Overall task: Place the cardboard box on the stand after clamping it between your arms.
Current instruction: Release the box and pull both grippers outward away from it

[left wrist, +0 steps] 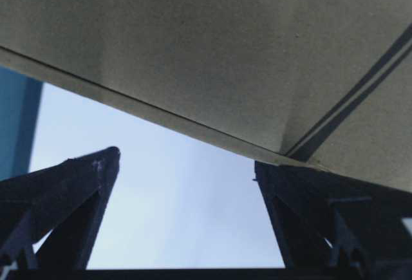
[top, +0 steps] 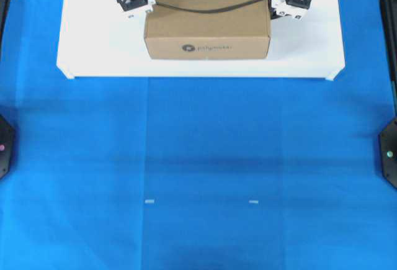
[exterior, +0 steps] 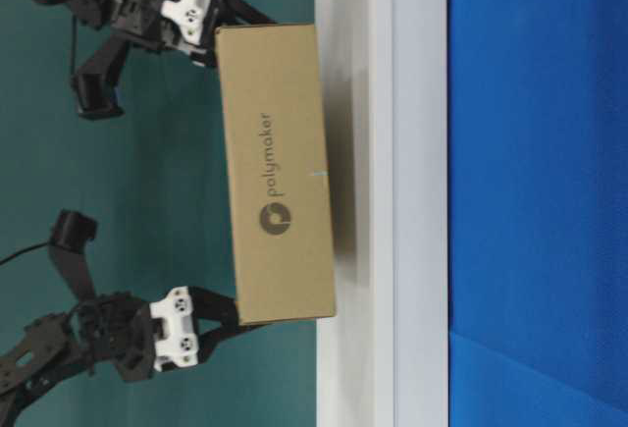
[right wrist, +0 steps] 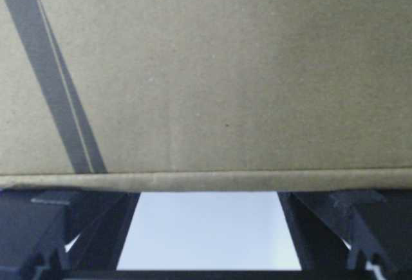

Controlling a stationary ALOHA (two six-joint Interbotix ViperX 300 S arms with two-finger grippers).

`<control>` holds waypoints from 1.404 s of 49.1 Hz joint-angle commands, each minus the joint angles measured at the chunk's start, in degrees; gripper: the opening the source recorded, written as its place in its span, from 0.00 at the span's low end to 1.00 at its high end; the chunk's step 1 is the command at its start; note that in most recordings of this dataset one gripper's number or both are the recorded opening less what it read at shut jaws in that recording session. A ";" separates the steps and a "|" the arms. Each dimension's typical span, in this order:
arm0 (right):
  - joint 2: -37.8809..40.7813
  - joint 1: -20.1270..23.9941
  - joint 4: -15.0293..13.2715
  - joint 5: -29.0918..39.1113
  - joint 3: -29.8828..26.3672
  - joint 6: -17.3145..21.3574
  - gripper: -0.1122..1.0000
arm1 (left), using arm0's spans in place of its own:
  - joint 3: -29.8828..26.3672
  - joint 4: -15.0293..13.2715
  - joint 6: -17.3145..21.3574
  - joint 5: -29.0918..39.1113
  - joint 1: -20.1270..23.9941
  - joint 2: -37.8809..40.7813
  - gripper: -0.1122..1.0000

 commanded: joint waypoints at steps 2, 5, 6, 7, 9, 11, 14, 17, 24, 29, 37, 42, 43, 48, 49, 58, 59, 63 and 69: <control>0.26 2.72 8.09 -4.75 -3.87 -3.16 0.99 | -3.60 -1.58 -1.67 -9.32 -2.02 0.53 0.86; 0.62 2.46 7.29 -5.80 -2.46 -4.57 0.99 | -2.02 -1.58 -1.58 -10.20 -2.02 0.44 0.86; 0.70 2.37 6.94 -6.33 -2.02 -5.10 0.99 | -1.58 -1.67 -1.58 -10.46 -2.02 0.35 0.86; 0.70 2.29 6.77 -6.86 -1.49 -5.54 0.99 | -0.97 -1.58 -1.58 -10.81 -2.02 0.26 0.86; 0.79 2.02 6.42 -8.00 -0.53 -6.33 0.99 | 0.18 -1.58 -1.49 -11.43 -1.85 0.00 0.86; 0.70 1.76 6.24 -8.79 0.44 -6.86 0.99 | 1.23 -1.58 -1.49 -12.13 -1.49 -0.35 0.86; 0.53 1.23 6.24 -9.40 1.76 -7.03 0.99 | 3.08 -1.58 -1.49 -12.83 -1.05 -0.88 0.86; 0.26 0.97 6.24 -9.49 3.25 -7.03 0.99 | 4.75 -1.58 -1.49 -13.27 -0.62 -1.49 0.86; -0.70 0.26 5.71 -11.60 6.77 -7.12 0.99 | 8.44 -1.58 0.00 -14.59 0.00 -3.34 0.86; -1.67 -0.88 4.31 -13.18 8.96 -7.03 0.99 | 10.37 -1.58 2.90 -14.59 0.18 -4.39 0.86; -2.64 -2.55 1.32 -14.06 10.55 -6.68 0.99 | 12.22 -1.58 5.45 -13.97 0.62 -5.54 0.86; -3.08 -3.25 1.23 -14.15 10.46 -6.24 0.99 | 12.92 -1.58 5.80 -13.27 1.41 -6.77 0.86; -3.16 -3.43 1.23 -14.24 10.46 -6.15 0.99 | 13.01 -1.58 5.80 -13.18 1.67 -6.94 0.86; -3.52 -5.10 1.23 -14.06 10.28 -5.27 0.99 | 13.97 -1.58 5.80 -13.01 3.69 -8.17 0.86; -3.69 -5.27 1.23 -14.06 10.28 -5.01 0.99 | 14.06 -1.58 5.80 -13.01 4.13 -8.44 0.86; -6.06 -6.24 1.14 -12.48 11.87 -2.02 0.99 | 15.03 -1.58 5.89 -12.92 5.89 -10.46 0.86; -6.59 -6.33 1.14 -12.39 12.22 -1.67 0.99 | 15.21 -1.58 5.89 -12.83 5.89 -10.72 0.86; -9.23 -6.42 1.14 -12.13 13.97 -0.44 0.99 | 15.91 -1.58 5.36 -12.22 5.89 -11.95 0.86; -15.21 -6.42 1.14 -12.13 17.14 1.76 0.99 | 18.46 -1.58 4.22 -11.51 5.71 -15.82 0.86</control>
